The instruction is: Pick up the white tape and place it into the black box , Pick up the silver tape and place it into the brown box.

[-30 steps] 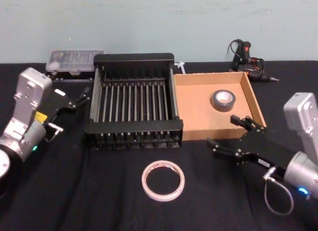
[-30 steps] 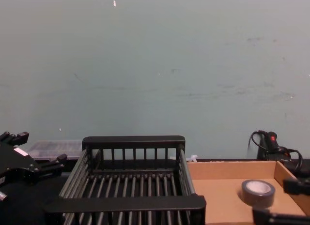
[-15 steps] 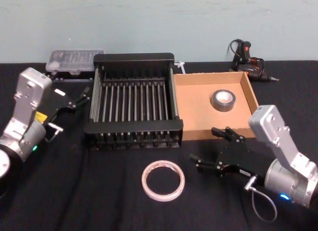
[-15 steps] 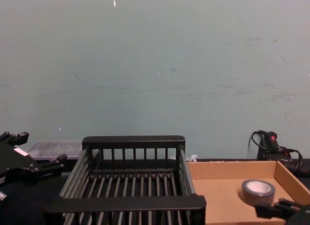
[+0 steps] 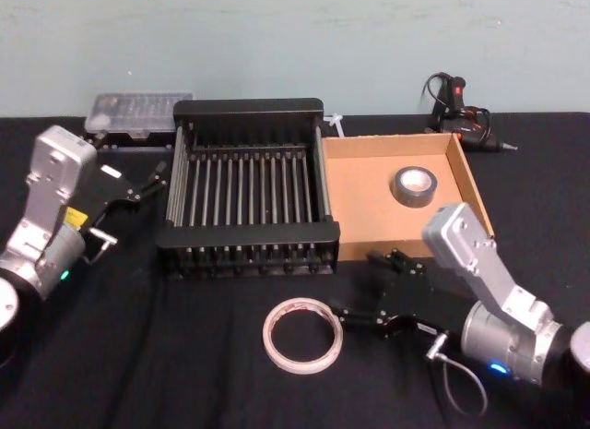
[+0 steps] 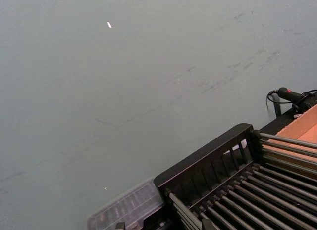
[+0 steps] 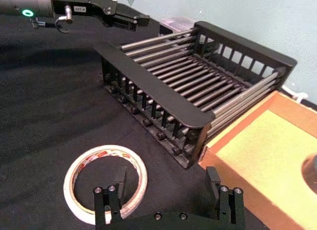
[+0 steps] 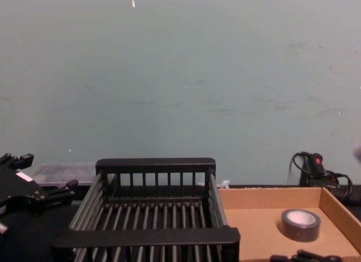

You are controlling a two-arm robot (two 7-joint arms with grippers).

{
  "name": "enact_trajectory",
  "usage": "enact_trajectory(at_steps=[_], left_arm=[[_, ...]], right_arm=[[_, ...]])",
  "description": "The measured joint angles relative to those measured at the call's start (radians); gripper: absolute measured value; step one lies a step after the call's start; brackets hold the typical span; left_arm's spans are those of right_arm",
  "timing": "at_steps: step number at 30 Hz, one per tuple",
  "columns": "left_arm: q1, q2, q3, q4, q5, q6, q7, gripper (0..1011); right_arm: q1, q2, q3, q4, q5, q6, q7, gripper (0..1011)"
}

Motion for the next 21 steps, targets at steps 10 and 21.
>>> enact_trajectory(at_steps=[10,21], left_arm=[[0.000,0.000,0.000,0.000,0.000,0.000,0.000,1002],[0.000,0.000,0.000,0.000,0.000,0.000,0.000,1001]], right_arm=[[0.024,-0.021,-0.033,0.031,-0.019,0.013,0.011,1002],[0.058,-0.054,-0.064,0.088,-0.041,0.021,0.017,1002]])
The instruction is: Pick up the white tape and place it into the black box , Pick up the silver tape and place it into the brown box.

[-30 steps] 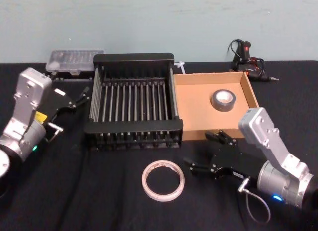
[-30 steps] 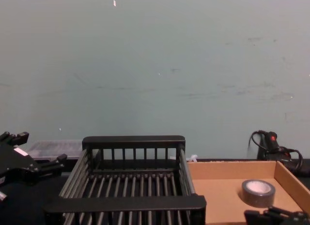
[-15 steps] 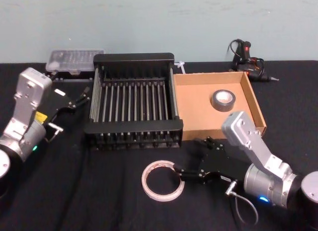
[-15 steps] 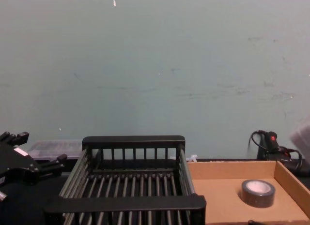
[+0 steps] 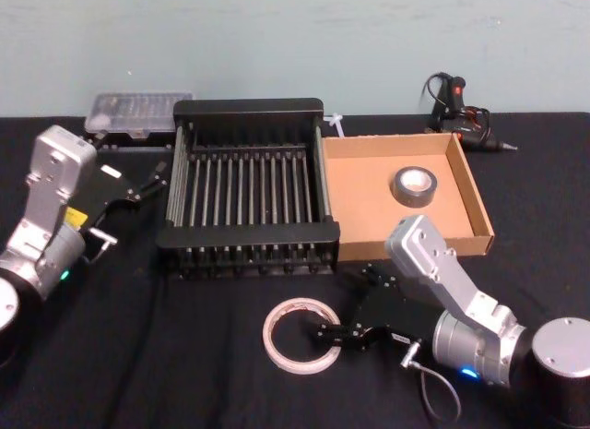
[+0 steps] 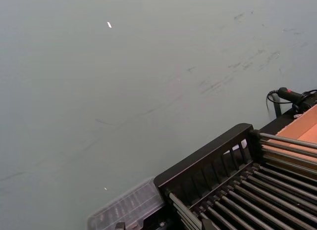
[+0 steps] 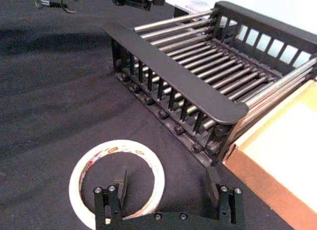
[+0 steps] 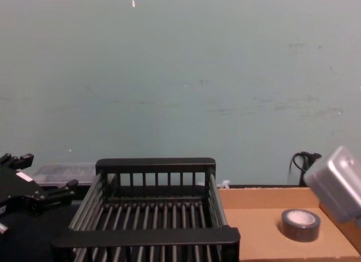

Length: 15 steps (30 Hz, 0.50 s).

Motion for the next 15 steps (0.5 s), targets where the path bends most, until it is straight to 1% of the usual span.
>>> enact_trajectory(at_steps=[9,15], left_arm=[[0.000,0.000,0.000,0.000,0.000,0.000,0.000,1001],[0.000,0.000,0.000,0.000,0.000,0.000,0.000,1001]], right_arm=[[0.026,-0.026,-0.019,0.044,-0.019,0.001,0.000,1003],[0.034,-0.034,-0.025,0.056,-0.031,0.001,-0.001,1002]])
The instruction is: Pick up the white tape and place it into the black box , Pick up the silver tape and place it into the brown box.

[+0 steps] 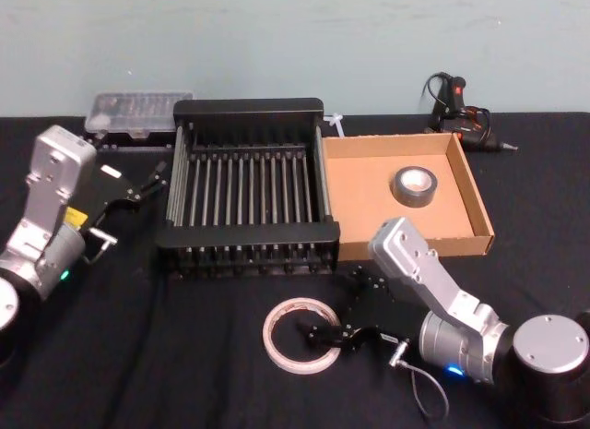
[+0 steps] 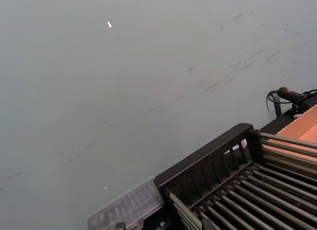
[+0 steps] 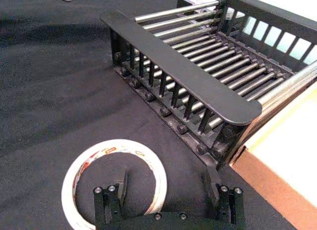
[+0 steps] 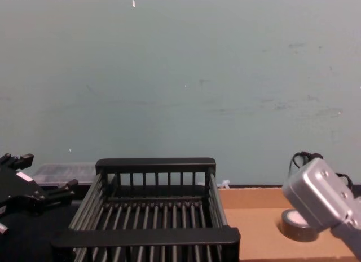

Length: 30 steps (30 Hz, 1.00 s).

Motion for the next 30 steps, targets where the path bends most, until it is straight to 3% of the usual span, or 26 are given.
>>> enact_trajectory(at_steps=[30], left_arm=[[0.000,0.000,0.000,0.000,0.000,0.000,0.000,1001]], right_arm=[[0.003,-0.011,0.004,0.018,-0.016,0.001,0.003,1003]])
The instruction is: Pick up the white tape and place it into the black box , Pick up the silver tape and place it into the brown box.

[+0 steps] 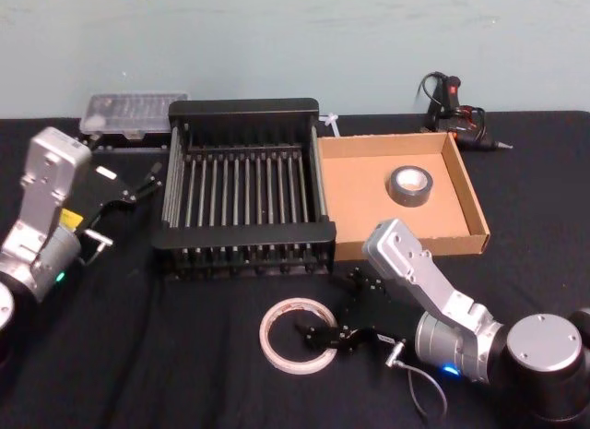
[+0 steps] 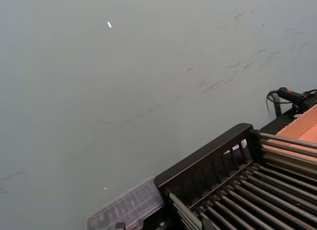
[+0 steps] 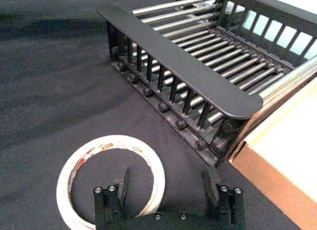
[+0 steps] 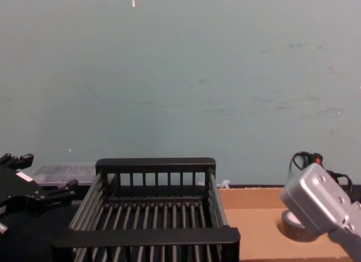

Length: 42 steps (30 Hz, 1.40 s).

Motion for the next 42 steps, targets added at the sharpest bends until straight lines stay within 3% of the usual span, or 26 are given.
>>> enact_trajectory(at_steps=[16,29,37,42], left_arm=[[0.000,0.000,0.000,0.000,0.000,0.000,0.000,1001],[0.000,0.000,0.000,0.000,0.000,0.000,0.000,1001],[0.000,0.000,0.000,0.000,0.000,0.000,0.000,1001],[0.000,0.000,0.000,0.000,0.000,0.000,0.000,1001]], right_arm=[[-0.001,0.000,0.001,0.001,0.000,0.003,0.001,978],[-0.001,0.000,0.001,0.000,0.000,0.002,0.001,645],[-0.001,0.000,0.001,0.000,0.001,0.002,0.001,339],[-0.001,0.000,0.001,0.000,0.001,0.001,0.001,198]])
